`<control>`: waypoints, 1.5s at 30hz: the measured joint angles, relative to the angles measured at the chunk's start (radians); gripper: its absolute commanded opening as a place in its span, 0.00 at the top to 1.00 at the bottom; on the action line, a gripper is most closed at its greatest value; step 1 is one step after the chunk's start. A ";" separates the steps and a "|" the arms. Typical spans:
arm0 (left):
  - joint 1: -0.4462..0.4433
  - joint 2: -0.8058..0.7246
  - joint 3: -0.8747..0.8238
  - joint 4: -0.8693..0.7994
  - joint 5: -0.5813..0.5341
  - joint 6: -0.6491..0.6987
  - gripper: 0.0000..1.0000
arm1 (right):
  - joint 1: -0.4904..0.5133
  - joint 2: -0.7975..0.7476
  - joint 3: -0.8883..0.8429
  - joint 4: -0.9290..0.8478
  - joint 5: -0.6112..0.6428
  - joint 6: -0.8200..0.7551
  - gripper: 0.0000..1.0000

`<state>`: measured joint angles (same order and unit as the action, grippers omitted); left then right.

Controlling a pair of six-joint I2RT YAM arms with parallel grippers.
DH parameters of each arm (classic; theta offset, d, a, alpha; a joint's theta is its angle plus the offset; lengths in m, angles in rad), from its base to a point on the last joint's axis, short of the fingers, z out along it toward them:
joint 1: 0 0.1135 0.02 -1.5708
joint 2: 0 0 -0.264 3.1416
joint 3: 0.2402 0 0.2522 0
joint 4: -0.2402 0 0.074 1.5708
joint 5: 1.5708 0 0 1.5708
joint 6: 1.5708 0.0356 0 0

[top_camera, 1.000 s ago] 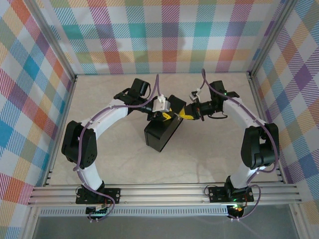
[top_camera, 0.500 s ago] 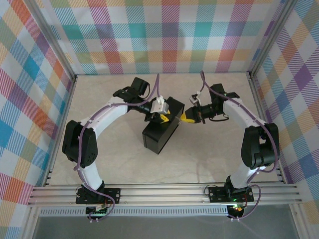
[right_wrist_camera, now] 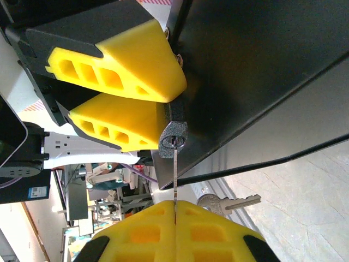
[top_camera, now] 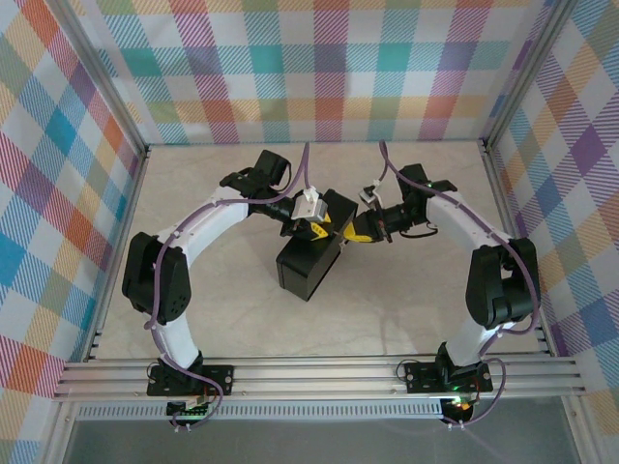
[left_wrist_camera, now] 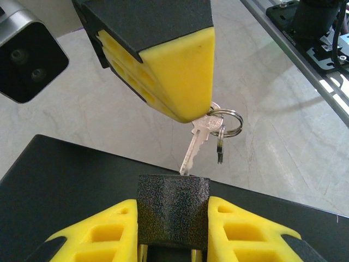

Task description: Unlock the padlock with the key

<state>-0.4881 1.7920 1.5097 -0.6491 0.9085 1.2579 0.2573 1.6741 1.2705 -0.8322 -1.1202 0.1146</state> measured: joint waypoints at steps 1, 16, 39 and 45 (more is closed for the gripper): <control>0.000 0.000 0.000 0.000 0.000 0.000 0.81 | 0.000 0.001 0.000 0.000 0.000 0.000 1.00; 0.000 0.000 0.000 0.000 0.000 0.000 0.81 | 0.000 0.011 0.009 0.004 -0.015 0.001 1.00; 0.001 0.000 0.000 0.000 0.007 -0.005 0.81 | 0.013 0.051 0.037 0.050 -0.035 0.050 1.00; 0.006 0.000 0.000 0.013 -0.001 -0.012 0.81 | 0.016 0.051 0.035 0.105 -0.037 0.113 1.00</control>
<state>-0.4820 1.7920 1.5097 -0.6365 0.9077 1.2457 0.2733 1.7256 1.3056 -0.7269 -1.1568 0.2279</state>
